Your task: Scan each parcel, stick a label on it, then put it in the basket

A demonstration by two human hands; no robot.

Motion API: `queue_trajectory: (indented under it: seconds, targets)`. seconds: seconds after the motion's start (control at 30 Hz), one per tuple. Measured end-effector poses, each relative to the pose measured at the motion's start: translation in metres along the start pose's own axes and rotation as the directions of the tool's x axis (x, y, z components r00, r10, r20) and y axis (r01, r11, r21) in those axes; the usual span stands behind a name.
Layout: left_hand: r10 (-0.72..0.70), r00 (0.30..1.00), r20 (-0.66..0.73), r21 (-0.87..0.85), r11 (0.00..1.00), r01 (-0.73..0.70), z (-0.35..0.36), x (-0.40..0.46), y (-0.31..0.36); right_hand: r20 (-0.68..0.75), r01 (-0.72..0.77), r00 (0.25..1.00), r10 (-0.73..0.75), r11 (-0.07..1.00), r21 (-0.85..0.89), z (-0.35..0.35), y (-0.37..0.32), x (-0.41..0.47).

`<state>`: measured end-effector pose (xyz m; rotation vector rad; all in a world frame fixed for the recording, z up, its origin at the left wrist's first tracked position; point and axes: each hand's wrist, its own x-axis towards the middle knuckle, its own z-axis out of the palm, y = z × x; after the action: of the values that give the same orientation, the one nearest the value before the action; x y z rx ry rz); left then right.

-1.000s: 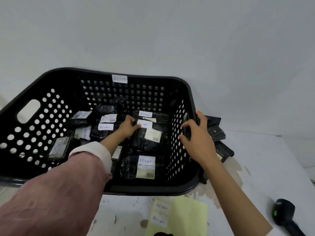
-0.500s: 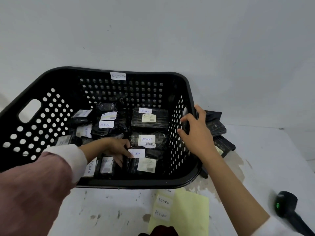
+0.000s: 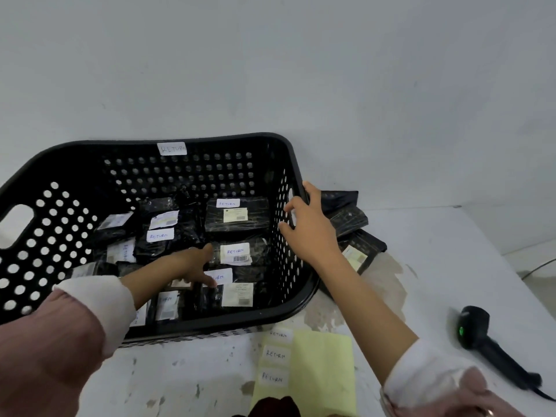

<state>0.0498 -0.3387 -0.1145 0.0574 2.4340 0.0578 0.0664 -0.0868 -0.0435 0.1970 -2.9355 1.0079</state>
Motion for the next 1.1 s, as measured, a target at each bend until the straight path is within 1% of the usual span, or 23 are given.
queue_trajectory:
  seconds: [0.03, 0.07, 0.1, 0.13, 0.17, 0.2, 0.23, 0.27, 0.3, 0.37, 0.43, 0.47, 0.53, 0.63, 0.7, 0.77, 0.83, 0.87, 0.9, 0.93, 0.97, 1.03, 1.1]
  targets:
    - [-0.009, 1.0, 0.013, -0.049, 0.999, 0.009, -0.005, -0.002, 0.009, -0.01, 0.002, 1.0, -0.002, 1.0, 0.024, -0.001, 0.0, -0.001]
    - [-0.001, 1.0, -0.016, -0.105, 0.994, 0.0, -0.011, -0.005, 0.017, -0.022, 0.005, 1.0, -0.004, 0.999, 0.052, -0.002, 0.0, -0.001]
    - [0.013, 0.995, -0.1, -0.169, 0.985, -0.03, -0.017, -0.009, 0.027, -0.035, 0.01, 0.999, -0.007, 0.996, 0.087, -0.003, 0.0, -0.002]
    - [0.016, 0.972, -0.236, -0.229, 0.971, -0.072, -0.023, -0.013, 0.037, -0.049, 0.017, 0.999, -0.011, 0.992, 0.126, -0.003, 0.0, -0.002]
    - [0.002, 0.923, -0.386, -0.28, 0.952, -0.12, -0.029, -0.017, 0.046, -0.065, 0.026, 0.998, -0.016, 0.987, 0.162, -0.004, -0.001, -0.002]
    - [-0.021, 0.855, -0.518, -0.311, 0.936, -0.166, -0.036, -0.022, 0.057, -0.086, 0.031, 0.996, -0.015, 0.981, 0.192, -0.005, -0.001, -0.003]
    - [-0.05, 0.799, -0.599, -0.33, 0.925, -0.19, -0.044, -0.026, 0.068, -0.106, 0.029, 0.994, -0.006, 0.975, 0.219, -0.006, -0.001, -0.005]
    - [-0.076, 0.777, -0.625, -0.337, 0.924, -0.181, -0.052, -0.027, 0.078, -0.121, 0.02, 0.993, 0.011, 0.968, 0.25, -0.007, 0.0, -0.006]
    - [-0.088, 0.786, -0.612, -0.323, 0.935, -0.147, -0.058, -0.028, 0.087, -0.124, 0.009, 0.992, 0.028, 0.959, 0.285, -0.009, 0.0, -0.009]
    - [-0.059, 0.837, -0.543, -0.235, 0.968, -0.084, -0.064, -0.021, 0.101, -0.108, 0.008, 0.994, 0.026, 0.953, 0.303, -0.01, 0.002, -0.014]
    - [-0.064, 0.888, -0.455, -0.191, 0.981, -0.027, -0.057, -0.009, 0.106, -0.074, 0.021, 0.997, -0.004, 0.971, 0.237, -0.012, 0.006, -0.018]
    - [-0.106, 0.913, -0.395, -0.216, 0.976, 0.02, -0.048, -0.003, 0.103, -0.052, 0.029, 0.998, -0.019, 0.98, 0.196, -0.013, 0.007, -0.018]
    - [-0.207, 0.936, -0.285, -0.354, 0.93, 0.097, -0.028, 0.007, 0.085, -0.017, 0.041, 0.999, -0.039, 0.991, 0.127, -0.015, 0.007, -0.017]
    - [-0.323, 0.929, -0.181, -0.62, 0.771, 0.148, -0.004, 0.012, 0.053, 0.006, 0.056, 0.998, -0.057, 0.996, 0.069, -0.015, 0.005, -0.015]
    - [-0.373, 0.915, -0.155, -0.68, 0.712, 0.175, 0.0, 0.012, 0.042, 0.011, 0.055, 0.998, -0.055, 0.997, 0.046, -0.013, 0.004, -0.015]
    - [-0.416, 0.894, -0.165, -0.593, 0.766, 0.247, -0.002, 0.011, 0.038, 0.015, 0.047, 0.999, -0.047, 0.999, 0.028, -0.011, 0.004, -0.013]
    - [-0.417, 0.894, -0.164, -0.379, 0.863, 0.333, -0.006, 0.006, 0.038, 0.026, 0.037, 0.999, -0.037, 0.999, 0.019, -0.011, 0.004, -0.011]
    - [-0.412, 0.9, -0.144, -0.297, 0.885, 0.357, -0.007, 0.002, 0.037, 0.038, 0.037, 0.999, -0.037, 0.999, 0.014, -0.01, 0.004, -0.01]
    - [-0.389, 0.914, -0.112, -0.236, 0.904, 0.356, -0.009, -0.002, 0.035, 0.048, 0.038, 0.998, -0.038, 0.999, 0.011, -0.009, 0.004, -0.01]
    - [-0.351, 0.934, -0.064, -0.219, 0.918, 0.33, -0.011, -0.006, 0.031, 0.056, 0.038, 0.998, -0.038, 0.999, 0.011, -0.008, 0.004, -0.01]
    - [-0.313, 0.95, -0.018, -0.279, 0.914, 0.296, -0.014, -0.011, 0.025, 0.061, 0.035, 0.997, -0.036, 0.999, 0.011, -0.008, 0.004, -0.009]
    - [-0.258, 0.963, 0.07, -0.492, 0.831, 0.259, -0.018, -0.026, 0.011, 0.063, 0.025, 0.998, -0.026, 1.0, 0.019, -0.007, 0.004, -0.007]
    - [-0.226, 0.958, 0.174, -0.586, 0.758, 0.286, -0.015, -0.038, -0.002, 0.059, 0.014, 0.998, -0.016, 0.999, 0.032, -0.006, 0.005, -0.005]
